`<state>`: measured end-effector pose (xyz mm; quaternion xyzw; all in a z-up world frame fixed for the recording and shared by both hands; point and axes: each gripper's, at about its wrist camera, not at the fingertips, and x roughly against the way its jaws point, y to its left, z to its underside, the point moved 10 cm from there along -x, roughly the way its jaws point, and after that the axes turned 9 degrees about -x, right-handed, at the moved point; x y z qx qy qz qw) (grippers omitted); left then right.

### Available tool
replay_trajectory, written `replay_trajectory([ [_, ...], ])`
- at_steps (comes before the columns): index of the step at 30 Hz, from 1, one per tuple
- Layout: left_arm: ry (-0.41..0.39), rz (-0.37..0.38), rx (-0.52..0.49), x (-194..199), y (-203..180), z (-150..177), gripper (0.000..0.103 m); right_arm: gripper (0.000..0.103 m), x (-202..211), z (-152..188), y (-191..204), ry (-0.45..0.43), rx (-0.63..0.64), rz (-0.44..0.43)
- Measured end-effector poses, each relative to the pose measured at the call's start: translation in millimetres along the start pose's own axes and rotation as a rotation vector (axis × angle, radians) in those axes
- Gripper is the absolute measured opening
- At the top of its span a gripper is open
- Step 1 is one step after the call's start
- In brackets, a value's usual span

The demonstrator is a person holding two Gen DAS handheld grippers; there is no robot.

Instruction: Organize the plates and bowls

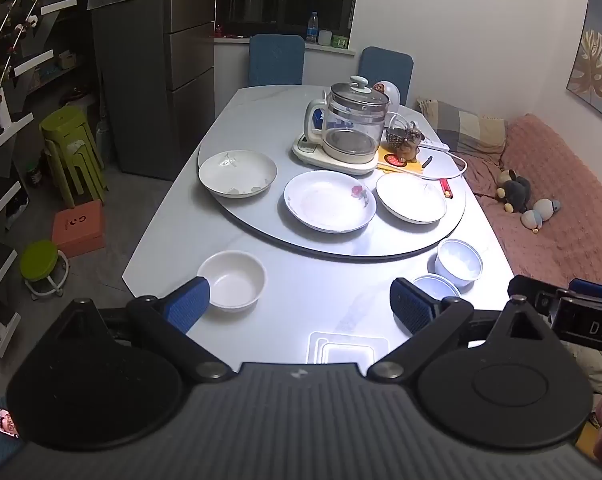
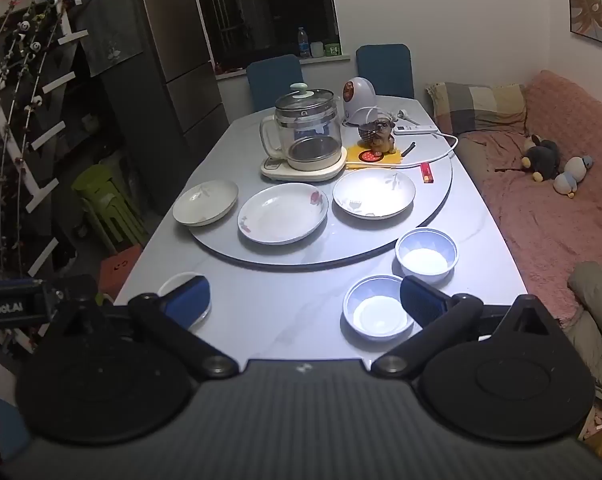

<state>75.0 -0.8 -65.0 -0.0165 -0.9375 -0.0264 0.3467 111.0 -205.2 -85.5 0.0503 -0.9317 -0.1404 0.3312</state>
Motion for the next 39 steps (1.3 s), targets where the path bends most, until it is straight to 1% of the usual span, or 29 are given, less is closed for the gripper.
replay_trajectory([
  [1, 0.001, 0.004, 0.002, 0.1, -0.2, 0.0, 0.098, 0.103, 1.0, 0.3, -0.4, -0.001, -0.007, -0.005],
  [2, 0.001, 0.005, 0.001, 0.5, -0.4, 0.0, 0.098, 0.103, 1.0, 1.5, -1.1, 0.012, 0.005, 0.008],
  [9, 0.001, 0.010, 0.006, 7.6, 0.6, 1.0, 0.099, 0.103, 4.1, 3.3, 0.7, 0.012, 0.017, 0.002],
  [11, -0.007, 0.007, 0.001, 13.1, -0.7, 1.7, 0.099, 0.103, -3.1, 2.5, -0.5, 0.012, 0.015, 0.006],
  [13, -0.009, 0.005, 0.002, 16.9, -2.7, 3.0, 0.099, 0.103, 14.3, 1.3, -2.0, -0.011, 0.023, 0.023],
  [16, -0.016, 0.002, 0.002, 26.6, -5.8, 7.4, 0.099, 0.103, 18.9, 7.1, -0.7, -0.010, 0.030, 0.018],
  [24, -0.007, -0.001, -0.005, 39.0, -10.0, 21.8, 0.099, 0.103, 26.4, 15.8, 0.4, -0.003, 0.053, 0.012],
  [28, -0.002, -0.002, 0.002, 43.5, -5.6, 29.4, 0.099, 0.103, 28.7, 20.9, -0.3, 0.001, 0.053, 0.018],
  [31, 0.006, -0.004, -0.008, 47.2, -6.0, 32.5, 0.099, 0.103, 32.7, 25.2, 2.1, -0.006, 0.064, 0.018],
  [34, 0.014, 0.000, -0.014, 50.4, -7.2, 36.7, 0.099, 0.103, 33.6, 31.0, 4.6, 0.005, 0.064, 0.016],
  [39, 0.017, 0.008, 0.004, 54.4, -4.3, 37.1, 0.099, 0.103, 36.4, 35.5, 1.6, 0.001, 0.052, 0.027],
])
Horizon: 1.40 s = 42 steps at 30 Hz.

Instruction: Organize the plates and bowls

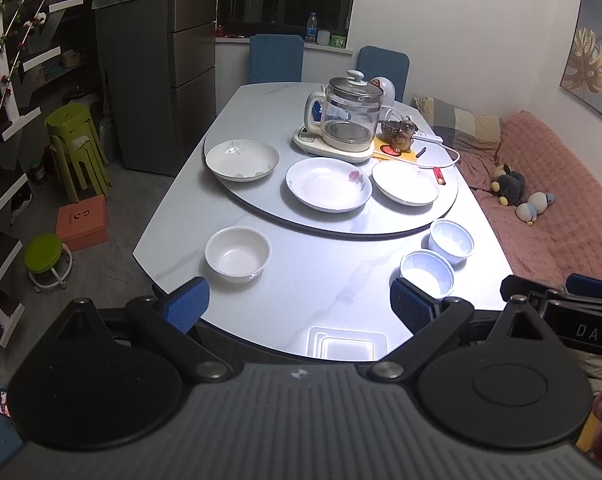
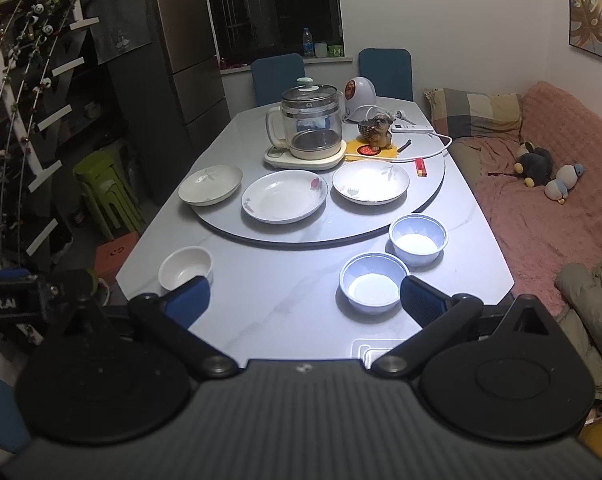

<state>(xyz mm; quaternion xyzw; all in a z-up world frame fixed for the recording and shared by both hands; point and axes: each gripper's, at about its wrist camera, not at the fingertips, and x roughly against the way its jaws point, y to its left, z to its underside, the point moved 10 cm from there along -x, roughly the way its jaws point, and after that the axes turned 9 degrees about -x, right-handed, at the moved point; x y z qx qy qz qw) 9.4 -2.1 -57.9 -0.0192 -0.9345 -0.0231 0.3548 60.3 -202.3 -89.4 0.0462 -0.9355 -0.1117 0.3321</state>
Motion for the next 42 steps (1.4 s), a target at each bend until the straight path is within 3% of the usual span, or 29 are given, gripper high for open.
replay_trajectory([
  [29, 0.047, 0.010, -0.016, 4.9, 20.1, 42.8, 0.099, 0.103, 4.3, 30.9, 6.8, -0.004, -0.020, 0.014],
  [42, 0.028, 0.008, 0.013, 10.7, 7.8, 45.8, 0.099, 0.103, 12.3, 28.8, 5.3, -0.017, -0.001, -0.003],
])
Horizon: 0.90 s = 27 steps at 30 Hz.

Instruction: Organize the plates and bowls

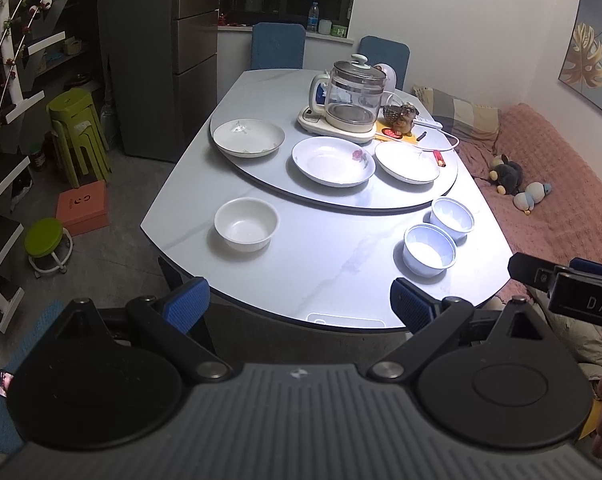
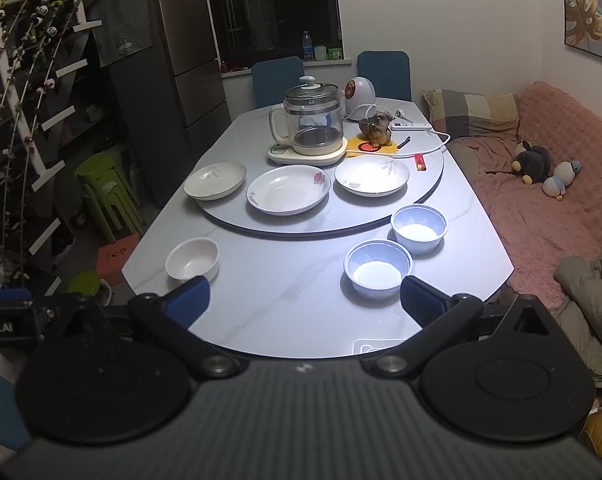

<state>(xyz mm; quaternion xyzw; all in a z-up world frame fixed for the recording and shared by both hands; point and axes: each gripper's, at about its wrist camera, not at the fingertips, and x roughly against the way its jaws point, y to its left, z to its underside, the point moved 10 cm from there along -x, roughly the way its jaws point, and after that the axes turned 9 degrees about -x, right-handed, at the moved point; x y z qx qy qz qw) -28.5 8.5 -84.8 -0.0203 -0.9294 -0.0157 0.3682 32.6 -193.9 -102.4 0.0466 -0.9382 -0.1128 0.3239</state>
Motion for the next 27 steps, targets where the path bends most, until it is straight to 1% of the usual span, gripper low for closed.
replay_trajectory([
  [10, 0.008, -0.008, 0.011, -3.2, -7.1, 2.7, 0.099, 0.103, 0.4, 0.9, -3.6, 0.013, 0.012, -0.015],
  [18, 0.008, -0.013, 0.022, -11.7, -9.4, -3.3, 0.099, 0.103, -3.6, -0.6, -5.4, 0.027, 0.016, -0.030],
  [27, 0.038, -0.016, 0.044, -24.9, -9.9, -10.1, 0.099, 0.103, -14.2, -5.8, -8.9, 0.061, 0.009, -0.036],
])
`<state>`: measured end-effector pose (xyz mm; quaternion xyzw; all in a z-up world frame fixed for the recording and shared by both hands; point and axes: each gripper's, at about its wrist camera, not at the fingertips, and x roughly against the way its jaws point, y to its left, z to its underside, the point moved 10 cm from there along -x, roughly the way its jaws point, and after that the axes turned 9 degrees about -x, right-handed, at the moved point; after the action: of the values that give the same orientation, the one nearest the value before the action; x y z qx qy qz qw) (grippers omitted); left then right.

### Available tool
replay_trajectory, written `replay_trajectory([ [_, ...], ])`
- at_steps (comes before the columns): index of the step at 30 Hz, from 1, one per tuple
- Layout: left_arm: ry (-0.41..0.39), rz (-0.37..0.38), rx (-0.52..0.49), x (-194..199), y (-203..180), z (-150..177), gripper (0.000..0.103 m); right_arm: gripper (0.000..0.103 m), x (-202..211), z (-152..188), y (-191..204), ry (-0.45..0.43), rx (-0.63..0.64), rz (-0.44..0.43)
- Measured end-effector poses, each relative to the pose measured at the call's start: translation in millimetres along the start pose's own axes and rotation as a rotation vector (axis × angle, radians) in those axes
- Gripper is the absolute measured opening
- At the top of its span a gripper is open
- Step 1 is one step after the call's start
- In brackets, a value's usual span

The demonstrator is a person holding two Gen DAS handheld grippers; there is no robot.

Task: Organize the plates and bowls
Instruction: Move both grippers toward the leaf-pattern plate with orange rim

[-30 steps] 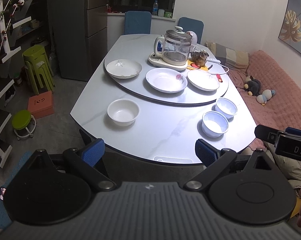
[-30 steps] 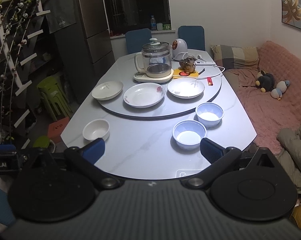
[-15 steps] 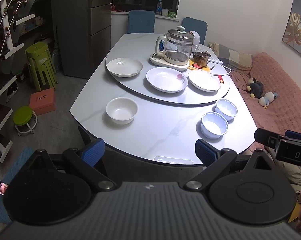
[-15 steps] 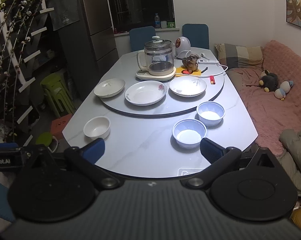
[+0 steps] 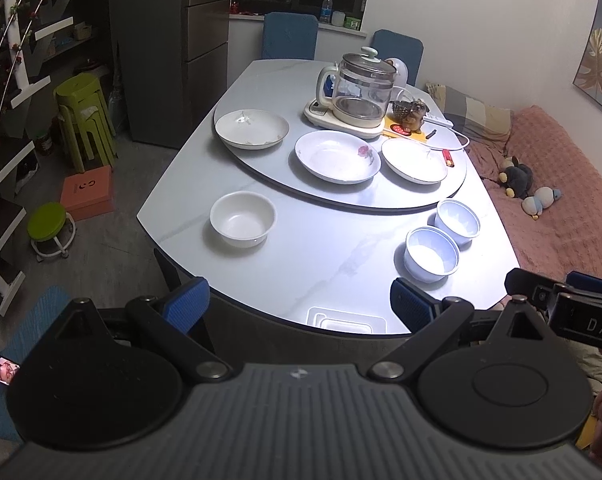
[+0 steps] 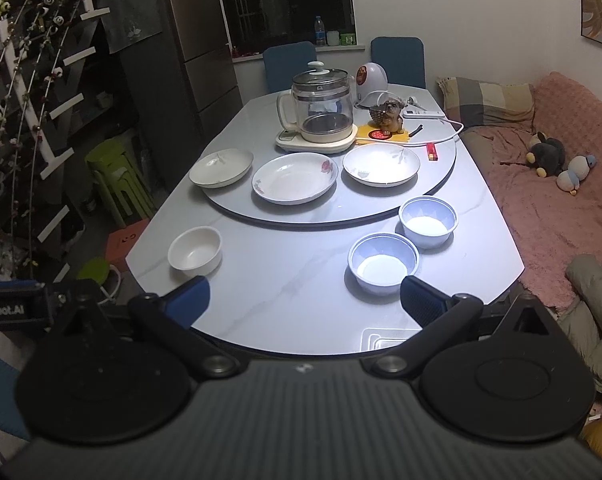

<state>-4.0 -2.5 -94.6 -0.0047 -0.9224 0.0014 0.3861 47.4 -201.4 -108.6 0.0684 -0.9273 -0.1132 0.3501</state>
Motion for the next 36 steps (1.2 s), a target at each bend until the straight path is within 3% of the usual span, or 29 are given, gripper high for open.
replay_trajectory([
  [13, 0.040, -0.033, 0.022, -38.7, 32.9, -28.7, 0.099, 0.103, -42.9, -19.7, 20.6, 0.050, 0.005, -0.041],
  [28, 0.018, -0.027, 0.064, -117.2, 125.4, -122.8, 0.099, 0.103, -137.5, -84.7, 87.5, 0.052, -0.026, -0.074],
  [36, 0.029, 0.018, 0.056, -167.8, 174.5, -153.4, 0.099, 0.102, -182.5, -102.8, 124.1, 0.058, -0.049, -0.059],
])
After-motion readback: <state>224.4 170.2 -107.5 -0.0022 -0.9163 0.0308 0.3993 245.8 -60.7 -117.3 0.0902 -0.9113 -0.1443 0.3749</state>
